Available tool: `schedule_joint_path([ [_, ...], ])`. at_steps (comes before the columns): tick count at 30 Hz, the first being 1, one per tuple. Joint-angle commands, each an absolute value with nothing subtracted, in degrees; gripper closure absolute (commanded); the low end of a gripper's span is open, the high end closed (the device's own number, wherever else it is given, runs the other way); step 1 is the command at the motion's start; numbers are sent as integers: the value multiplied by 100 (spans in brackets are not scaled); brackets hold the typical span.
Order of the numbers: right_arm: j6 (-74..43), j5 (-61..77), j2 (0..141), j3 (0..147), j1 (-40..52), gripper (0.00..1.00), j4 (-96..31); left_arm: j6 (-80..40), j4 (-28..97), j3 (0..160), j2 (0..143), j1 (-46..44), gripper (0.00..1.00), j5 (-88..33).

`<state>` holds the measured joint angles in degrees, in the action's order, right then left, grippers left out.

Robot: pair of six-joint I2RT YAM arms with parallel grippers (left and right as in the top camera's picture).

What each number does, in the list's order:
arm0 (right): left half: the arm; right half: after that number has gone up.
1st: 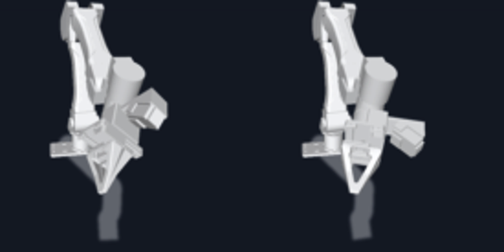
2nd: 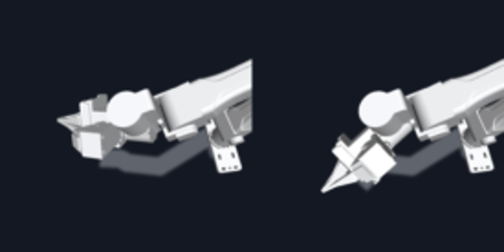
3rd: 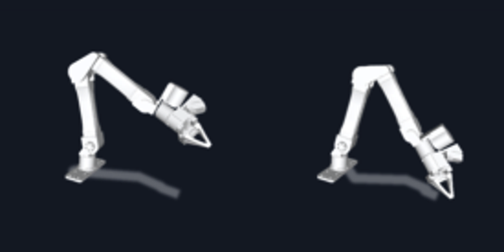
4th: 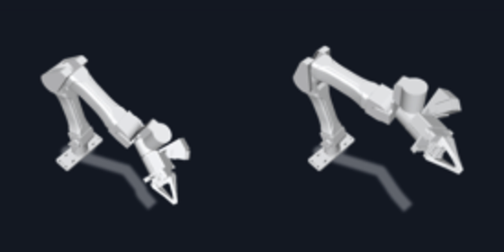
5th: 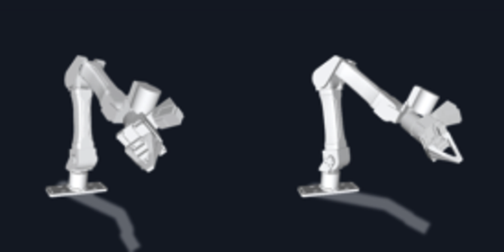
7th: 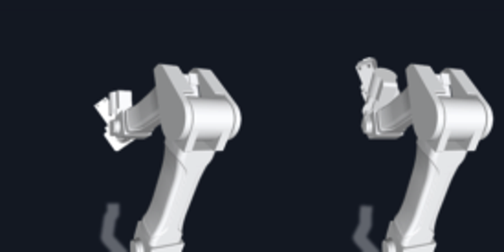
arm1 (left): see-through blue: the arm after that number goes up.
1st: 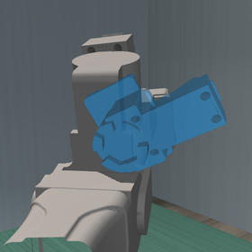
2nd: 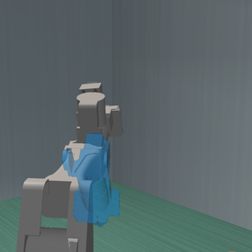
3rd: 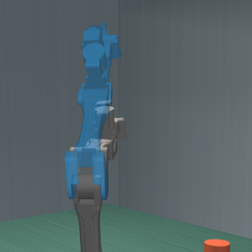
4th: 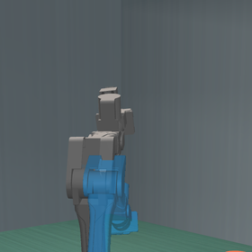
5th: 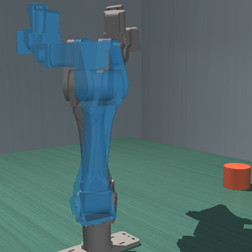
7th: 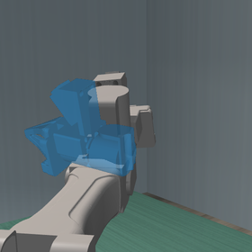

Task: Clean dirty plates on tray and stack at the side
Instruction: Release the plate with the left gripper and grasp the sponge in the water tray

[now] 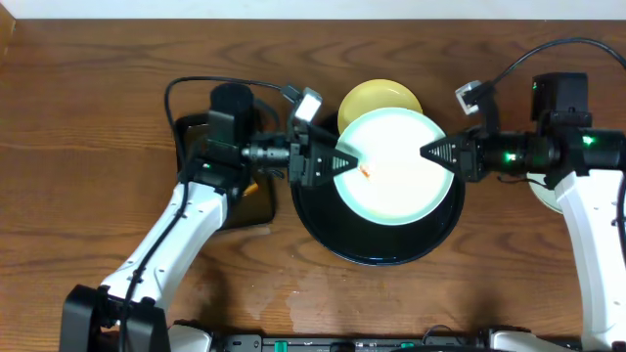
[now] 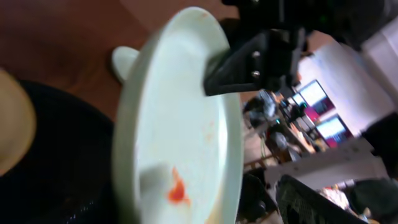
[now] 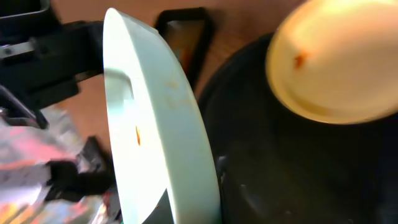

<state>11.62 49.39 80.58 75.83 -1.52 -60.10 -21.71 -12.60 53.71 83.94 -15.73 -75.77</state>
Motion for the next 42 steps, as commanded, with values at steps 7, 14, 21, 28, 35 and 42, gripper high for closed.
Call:
schedule_joint_path([
  [7,-56,2453,7795,8068,47,99,-5937,-2565,825,5465,8108,-423,33,-4919],
  [14,-123,1522,7780,8068,633,99,-5957,-2475,3332,5463,7994,-301,32,-320],
  [21,-128,1437,7780,8068,882,99,-5916,-2471,3068,5459,8877,-309,33,259],
  [28,-128,1439,7780,8068,884,99,-5961,-2150,1927,5459,10053,-346,49,-607],
  [35,-128,1441,7780,8068,884,99,-5983,-2014,2112,5478,10125,-370,92,-484],
  [42,-128,1439,7780,8068,884,99,-5983,-1734,2528,5607,9249,-373,52,-226],
])
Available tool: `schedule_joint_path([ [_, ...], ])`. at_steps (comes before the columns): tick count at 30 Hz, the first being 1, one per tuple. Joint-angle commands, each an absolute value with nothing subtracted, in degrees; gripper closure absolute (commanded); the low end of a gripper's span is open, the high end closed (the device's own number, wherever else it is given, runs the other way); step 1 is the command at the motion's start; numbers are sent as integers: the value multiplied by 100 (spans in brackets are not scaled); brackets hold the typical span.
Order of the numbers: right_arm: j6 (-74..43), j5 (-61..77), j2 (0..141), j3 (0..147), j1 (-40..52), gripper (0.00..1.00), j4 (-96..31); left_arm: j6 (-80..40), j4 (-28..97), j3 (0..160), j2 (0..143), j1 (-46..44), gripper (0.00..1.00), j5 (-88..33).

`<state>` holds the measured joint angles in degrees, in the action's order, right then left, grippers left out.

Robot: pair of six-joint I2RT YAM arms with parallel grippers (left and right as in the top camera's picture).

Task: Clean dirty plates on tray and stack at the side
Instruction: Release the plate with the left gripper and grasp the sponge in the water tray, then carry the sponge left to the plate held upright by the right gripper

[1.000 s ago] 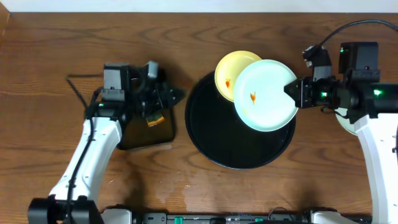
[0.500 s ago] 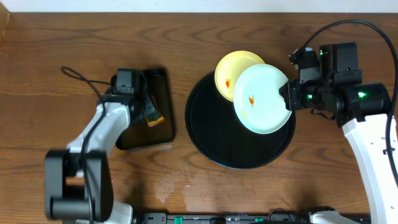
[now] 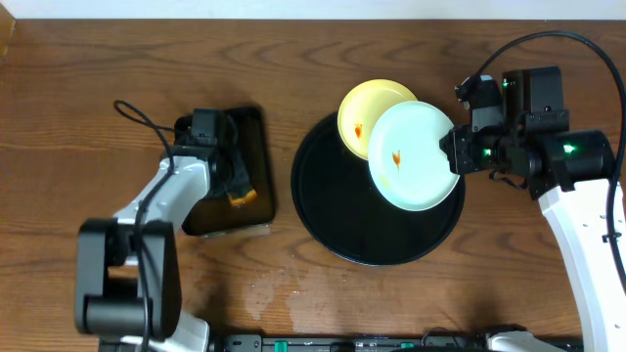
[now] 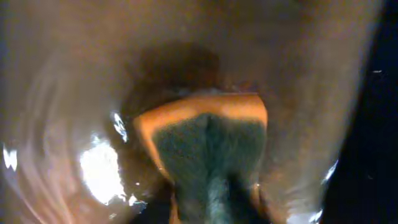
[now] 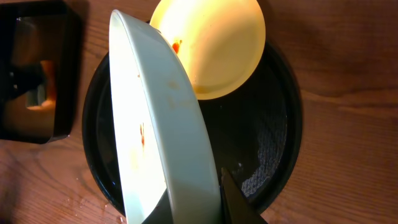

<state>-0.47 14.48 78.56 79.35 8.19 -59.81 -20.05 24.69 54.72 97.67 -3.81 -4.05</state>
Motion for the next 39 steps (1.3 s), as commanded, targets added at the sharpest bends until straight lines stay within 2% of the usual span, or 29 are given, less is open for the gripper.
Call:
schedule_joint_path([
  [1,-128,1439,7780,8068,884,99,-5983,-1737,2550,5607,9164,-373,50,-235],
  [6,-128,1439,7780,8068,884,99,-5981,-1739,2648,5548,9174,-484,47,-237],
  [13,-128,1441,7780,8068,884,99,-5988,-1826,2615,5459,9918,-878,47,-93],
  [20,-128,1441,7780,8068,884,99,-6018,-1979,2565,5465,10442,-891,92,67],
  [31,-128,1441,7780,8068,884,99,-6018,-1774,3081,5909,9225,-860,93,8],
  [39,-128,1441,7780,8068,884,99,-6020,-1695,2663,5561,9885,-860,92,110],
])
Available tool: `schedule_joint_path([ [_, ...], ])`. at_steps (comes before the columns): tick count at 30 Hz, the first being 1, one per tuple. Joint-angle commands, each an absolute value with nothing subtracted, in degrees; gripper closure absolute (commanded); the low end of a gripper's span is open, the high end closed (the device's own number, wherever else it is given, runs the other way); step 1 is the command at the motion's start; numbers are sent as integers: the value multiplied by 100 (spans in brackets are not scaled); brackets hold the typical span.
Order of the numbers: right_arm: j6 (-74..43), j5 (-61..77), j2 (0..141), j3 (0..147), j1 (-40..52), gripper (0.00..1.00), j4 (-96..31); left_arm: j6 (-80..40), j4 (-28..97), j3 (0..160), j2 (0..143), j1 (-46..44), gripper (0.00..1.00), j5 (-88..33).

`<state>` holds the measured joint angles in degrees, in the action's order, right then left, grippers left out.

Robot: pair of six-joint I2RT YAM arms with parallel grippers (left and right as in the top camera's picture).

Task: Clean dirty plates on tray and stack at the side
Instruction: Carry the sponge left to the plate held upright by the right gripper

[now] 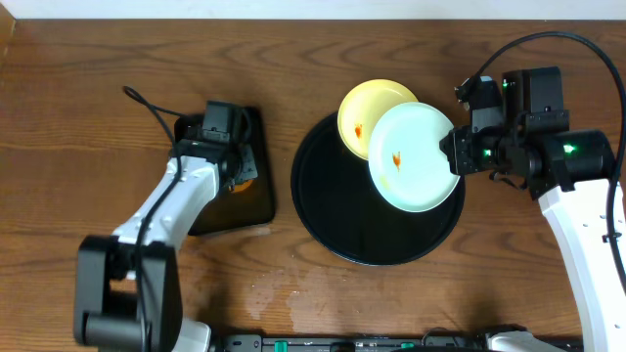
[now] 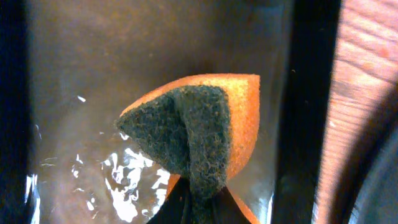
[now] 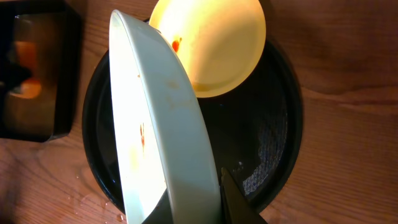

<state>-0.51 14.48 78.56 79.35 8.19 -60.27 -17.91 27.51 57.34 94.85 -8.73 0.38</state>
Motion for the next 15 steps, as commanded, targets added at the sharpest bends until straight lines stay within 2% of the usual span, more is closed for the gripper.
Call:
schedule_joint_path([
  [1,-128,1441,7780,8068,884,99,-6020,-1693,2648,5561,9990,-860,93,110],
  [10,-126,1441,7780,8068,884,99,-6023,-1651,3074,5909,9784,-860,93,-646],
  [15,-222,1439,7905,8064,954,99,-6047,-1741,3114,6274,9083,-941,93,-2215],
])
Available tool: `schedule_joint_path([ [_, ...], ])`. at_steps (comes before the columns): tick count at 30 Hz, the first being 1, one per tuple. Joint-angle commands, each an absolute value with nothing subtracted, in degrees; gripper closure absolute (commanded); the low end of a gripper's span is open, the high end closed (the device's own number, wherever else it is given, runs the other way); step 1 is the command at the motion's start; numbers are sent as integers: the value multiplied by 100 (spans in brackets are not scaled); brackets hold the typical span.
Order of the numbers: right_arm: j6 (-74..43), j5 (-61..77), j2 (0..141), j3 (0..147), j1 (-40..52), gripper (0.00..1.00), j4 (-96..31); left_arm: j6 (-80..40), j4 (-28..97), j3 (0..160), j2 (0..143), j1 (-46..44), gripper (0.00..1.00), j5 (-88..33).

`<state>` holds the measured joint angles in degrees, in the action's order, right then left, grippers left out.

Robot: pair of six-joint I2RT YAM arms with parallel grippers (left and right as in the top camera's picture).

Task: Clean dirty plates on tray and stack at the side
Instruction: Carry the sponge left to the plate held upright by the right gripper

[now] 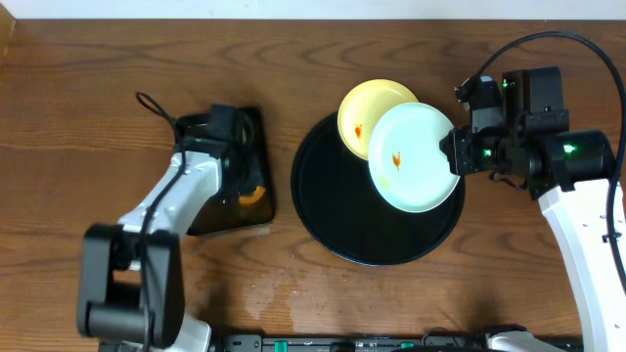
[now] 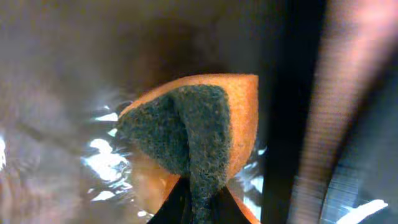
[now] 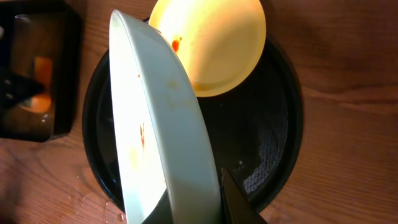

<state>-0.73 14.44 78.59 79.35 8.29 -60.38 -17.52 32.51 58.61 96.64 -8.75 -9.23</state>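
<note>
My right gripper (image 1: 453,154) is shut on the right rim of a pale green plate (image 1: 411,156) with a red smear, holding it tilted above the round black tray (image 1: 333,230). In the right wrist view the plate (image 3: 155,124) stands on edge between my right gripper's (image 3: 200,190) jaws. A yellow plate (image 1: 367,110) with an orange stain leans on the tray's far rim. At the left, my left gripper (image 1: 245,186) is shut on an orange sponge (image 2: 193,124) with a dark green scouring face, down in the water tub (image 1: 220,220).
The black tub holds water that glints around the sponge. Water drops (image 1: 284,288) lie on the wooden table in front of the tray. A black cable (image 1: 156,106) loops behind the left arm. The tray's textured floor (image 3: 273,124) shows under the yellow plate (image 3: 217,43).
My left gripper with the sponge has shifted a little toward the near right corner of the tub, and the water around it is stirred. The right gripper and green plate have not moved.
At first both grippers were at opposite rims of the green plate over the tray. Then the left gripper was in the tub, shut on the sponge, with the right alone holding the plate further right. The sponge has stayed in the tub since.
</note>
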Motion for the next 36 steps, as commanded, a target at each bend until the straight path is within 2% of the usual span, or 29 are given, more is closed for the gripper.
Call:
schedule_joint_path([
  [1,-263,1437,7948,8064,980,99,-6047,-1865,2961,6278,8934,-1009,92,-2554],
  [8,-495,1288,8361,8062,1184,99,-6018,-2860,1780,6276,8694,-1894,93,-3726],
  [17,-580,1236,8390,8064,1247,99,-5942,-3691,611,6276,8796,-3216,92,-3618],
  [22,-602,1516,8346,8064,1249,99,-5937,-4523,217,6276,9052,-3642,93,-3249],
  [29,-642,1590,8156,8066,1328,99,-5933,-5754,-1052,6276,9439,-4077,92,-3299],
  [32,-648,1592,8152,8066,1393,99,-5931,-5798,-1424,6276,9439,-4215,93,-3312],
  [36,-683,1599,8086,8068,1544,99,-5892,-5730,-1168,6272,9441,-4375,92,-2993],
])
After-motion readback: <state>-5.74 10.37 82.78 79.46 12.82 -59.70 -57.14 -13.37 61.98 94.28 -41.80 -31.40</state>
